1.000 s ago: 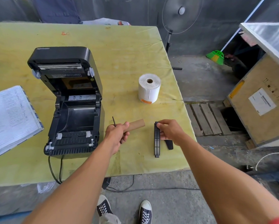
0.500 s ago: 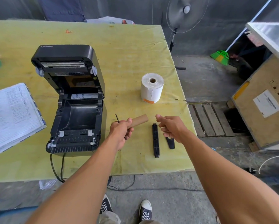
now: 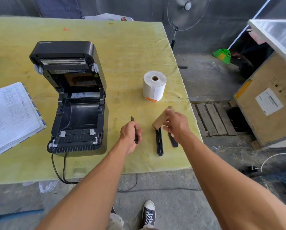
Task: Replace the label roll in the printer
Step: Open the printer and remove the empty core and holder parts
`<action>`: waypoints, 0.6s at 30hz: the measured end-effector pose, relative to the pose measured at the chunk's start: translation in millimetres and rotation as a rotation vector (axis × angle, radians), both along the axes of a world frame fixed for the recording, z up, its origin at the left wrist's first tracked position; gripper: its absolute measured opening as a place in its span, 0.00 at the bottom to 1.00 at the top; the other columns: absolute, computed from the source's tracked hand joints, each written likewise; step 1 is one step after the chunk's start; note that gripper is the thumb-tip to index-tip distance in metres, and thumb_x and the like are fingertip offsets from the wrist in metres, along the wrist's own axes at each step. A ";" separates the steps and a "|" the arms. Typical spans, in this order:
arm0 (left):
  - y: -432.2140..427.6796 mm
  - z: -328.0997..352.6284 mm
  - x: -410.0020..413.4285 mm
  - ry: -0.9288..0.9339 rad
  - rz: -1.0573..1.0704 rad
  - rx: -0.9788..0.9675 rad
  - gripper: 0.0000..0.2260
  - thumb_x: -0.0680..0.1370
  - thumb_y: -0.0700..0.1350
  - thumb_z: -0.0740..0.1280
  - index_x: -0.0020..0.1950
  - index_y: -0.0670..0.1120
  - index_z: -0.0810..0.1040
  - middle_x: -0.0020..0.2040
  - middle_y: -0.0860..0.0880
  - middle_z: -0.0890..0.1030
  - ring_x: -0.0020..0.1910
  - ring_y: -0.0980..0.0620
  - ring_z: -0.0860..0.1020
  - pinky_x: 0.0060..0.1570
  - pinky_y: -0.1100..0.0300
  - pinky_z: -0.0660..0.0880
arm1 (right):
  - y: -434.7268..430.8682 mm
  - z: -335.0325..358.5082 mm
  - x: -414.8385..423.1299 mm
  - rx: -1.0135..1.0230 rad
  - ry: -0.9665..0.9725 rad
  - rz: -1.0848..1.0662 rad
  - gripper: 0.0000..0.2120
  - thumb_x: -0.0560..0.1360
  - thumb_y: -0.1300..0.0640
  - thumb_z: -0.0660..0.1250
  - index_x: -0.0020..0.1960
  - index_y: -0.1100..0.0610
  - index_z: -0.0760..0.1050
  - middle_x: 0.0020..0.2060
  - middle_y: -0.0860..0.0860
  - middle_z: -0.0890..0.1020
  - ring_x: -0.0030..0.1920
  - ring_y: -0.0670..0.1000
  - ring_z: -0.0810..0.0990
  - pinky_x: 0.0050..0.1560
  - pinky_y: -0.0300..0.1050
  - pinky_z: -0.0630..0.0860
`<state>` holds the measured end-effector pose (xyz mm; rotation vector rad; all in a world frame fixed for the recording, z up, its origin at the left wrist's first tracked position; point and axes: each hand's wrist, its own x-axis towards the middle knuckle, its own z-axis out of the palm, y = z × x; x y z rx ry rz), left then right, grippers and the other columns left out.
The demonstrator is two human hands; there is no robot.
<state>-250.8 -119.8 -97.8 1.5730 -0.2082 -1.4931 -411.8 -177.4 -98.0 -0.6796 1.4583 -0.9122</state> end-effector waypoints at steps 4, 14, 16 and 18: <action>-2.4 -7.3 13.5 -0.226 -0.055 0.053 0.07 0.80 0.40 0.61 0.52 0.40 0.76 0.38 0.45 0.73 0.34 0.46 0.72 0.40 0.53 0.71 | 0.8 4.7 10.8 -0.027 0.259 0.340 0.18 0.76 0.50 0.71 0.56 0.64 0.78 0.43 0.57 0.83 0.38 0.53 0.83 0.32 0.44 0.82; 4.9 -28.8 34.8 -0.782 -0.408 0.131 0.05 0.74 0.37 0.68 0.46 0.38 0.81 0.45 0.40 0.83 0.37 0.44 0.75 0.35 0.59 0.68 | 18.1 -4.3 55.9 -0.122 0.953 0.799 0.21 0.75 0.51 0.71 0.63 0.61 0.72 0.54 0.61 0.80 0.50 0.63 0.81 0.50 0.52 0.78; 3.9 -31.1 37.5 -0.807 -0.438 0.143 0.05 0.74 0.37 0.68 0.47 0.39 0.81 0.46 0.40 0.83 0.40 0.43 0.78 0.35 0.58 0.71 | 17.2 -6.0 55.0 -0.134 0.949 0.805 0.22 0.75 0.54 0.71 0.66 0.59 0.71 0.57 0.61 0.80 0.52 0.63 0.81 0.52 0.53 0.78; 2.1 -33.2 37.9 -0.830 -0.423 0.144 0.03 0.73 0.36 0.69 0.46 0.40 0.81 0.46 0.42 0.82 0.44 0.42 0.81 0.37 0.57 0.75 | 16.3 -5.7 53.6 -0.148 0.936 0.816 0.23 0.75 0.56 0.71 0.68 0.56 0.70 0.59 0.61 0.79 0.52 0.63 0.82 0.53 0.52 0.78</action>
